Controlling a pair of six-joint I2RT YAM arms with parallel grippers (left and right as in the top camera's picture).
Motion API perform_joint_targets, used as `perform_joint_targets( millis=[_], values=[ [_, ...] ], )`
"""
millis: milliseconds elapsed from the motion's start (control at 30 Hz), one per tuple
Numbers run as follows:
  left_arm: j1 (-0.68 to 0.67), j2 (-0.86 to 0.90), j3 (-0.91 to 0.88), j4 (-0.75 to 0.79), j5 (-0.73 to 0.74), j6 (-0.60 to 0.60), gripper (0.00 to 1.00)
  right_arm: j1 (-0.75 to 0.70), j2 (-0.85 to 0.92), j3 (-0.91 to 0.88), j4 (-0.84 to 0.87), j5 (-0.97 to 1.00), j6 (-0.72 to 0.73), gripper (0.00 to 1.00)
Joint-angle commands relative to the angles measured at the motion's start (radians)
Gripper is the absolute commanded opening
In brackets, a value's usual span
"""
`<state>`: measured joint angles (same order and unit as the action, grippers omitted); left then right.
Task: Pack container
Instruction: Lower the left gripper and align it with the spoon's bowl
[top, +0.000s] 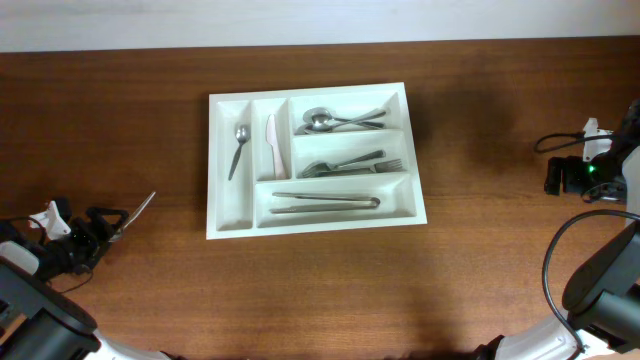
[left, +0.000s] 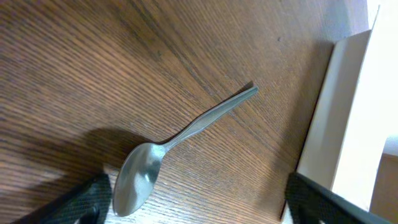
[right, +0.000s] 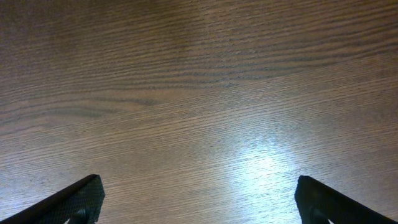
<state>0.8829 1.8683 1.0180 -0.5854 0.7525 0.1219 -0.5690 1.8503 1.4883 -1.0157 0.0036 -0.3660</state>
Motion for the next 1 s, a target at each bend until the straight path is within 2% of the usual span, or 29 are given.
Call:
perform_joint_targets(
  millis=[0, 167, 267, 333, 767, 967],
  values=[
    [0.002, 0.016, -0.003, -0.002, -0.009, -0.001, 0.82, -0.001, -0.011, 0.001, 0.003, 0.008, 0.007, 0.99],
    [0.002, 0.016, -0.003, -0.002, -0.009, -0.001, 0.75, -0.001, -0.011, 0.001, 0.003, 0.008, 0.007, 0.99],
    [0.002, 0.016, -0.003, -0.002, -0.01, -0.001, 0.75, -0.001, -0.011, 0.001, 0.003, 0.008, 0.007, 0.99],
    [0.002, 0.016, -0.003, -0.002, -0.014, -0.001, 0.71, -0.001, -0.011, 0.001, 0.003, 0.008, 0.007, 0.99],
    [0.002, 0.016, -0.003, -0.002, -0.016, -0.001, 0.65, -0.001, -0.011, 0.001, 0.003, 0.008, 0.007, 0.99],
    [0.002, 0.016, -0.003, -0.002, -0.016, -0.002, 0.55, -0.001, -0.011, 0.001, 0.003, 0.008, 0.007, 0.99]
  ],
)
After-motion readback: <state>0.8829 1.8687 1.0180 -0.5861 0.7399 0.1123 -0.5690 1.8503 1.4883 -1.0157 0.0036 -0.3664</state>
